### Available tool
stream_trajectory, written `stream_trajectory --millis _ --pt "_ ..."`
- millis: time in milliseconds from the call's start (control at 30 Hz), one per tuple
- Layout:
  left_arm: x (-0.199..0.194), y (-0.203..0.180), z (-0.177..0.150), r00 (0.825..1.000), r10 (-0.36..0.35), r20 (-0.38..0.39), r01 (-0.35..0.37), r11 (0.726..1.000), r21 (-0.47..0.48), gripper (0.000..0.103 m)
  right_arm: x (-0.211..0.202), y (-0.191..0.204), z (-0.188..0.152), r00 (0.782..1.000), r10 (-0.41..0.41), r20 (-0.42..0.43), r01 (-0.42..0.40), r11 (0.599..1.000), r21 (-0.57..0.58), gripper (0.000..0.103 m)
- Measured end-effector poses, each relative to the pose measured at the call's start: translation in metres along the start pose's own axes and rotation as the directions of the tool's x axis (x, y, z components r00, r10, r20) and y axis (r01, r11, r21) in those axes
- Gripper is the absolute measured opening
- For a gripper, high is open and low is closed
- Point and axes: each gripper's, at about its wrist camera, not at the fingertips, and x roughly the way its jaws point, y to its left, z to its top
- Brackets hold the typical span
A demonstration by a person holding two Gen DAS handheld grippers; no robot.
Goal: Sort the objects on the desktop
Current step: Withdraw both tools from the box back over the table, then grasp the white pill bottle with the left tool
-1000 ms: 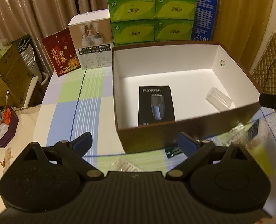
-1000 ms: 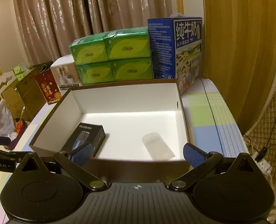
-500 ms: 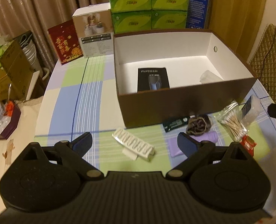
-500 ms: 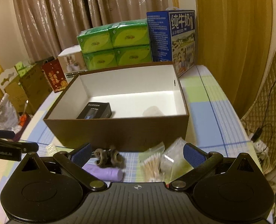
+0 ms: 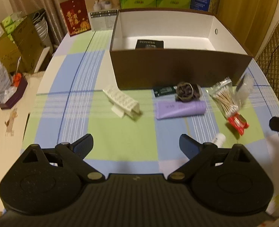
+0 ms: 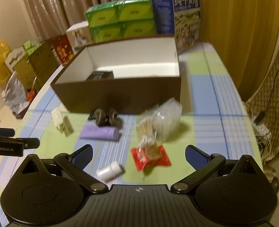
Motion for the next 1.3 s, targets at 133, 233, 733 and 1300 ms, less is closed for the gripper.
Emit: stream_trajectory --millis 133,233,733,1300 --pt "-0.005 -0.006 -0.01 1.0 0.012 -0.01 -0.012 1.0 -0.013 0.096 -0.001 0.0 -0.008 1.0 0.006 -0.03 -0.006 1.0 0.01 0.101" --pt "-0.006 -0.01 -0.015 1.0 0.013 -0.02 -0.013 1.0 -0.016 0.096 0.001 0.002 -0.013 0.998 0.014 -0.058 -0.014 1.0 -0.006 0.101" --pt "0.002 -0.017 -0.026 0.997 0.002 -0.083 -0.002 1.0 -0.003 0.096 0.019 0.002 -0.029 0.99 0.0 -0.141 0.002 1.0 0.011 0.101" --pt "0.046 -0.062 -0.028 0.966 -0.203 -0.16 0.227 0.962 0.155 0.075 0.037 -0.022 -0.045 0.982 -0.048 -0.185 0.059 0.997 0.055 0.064"
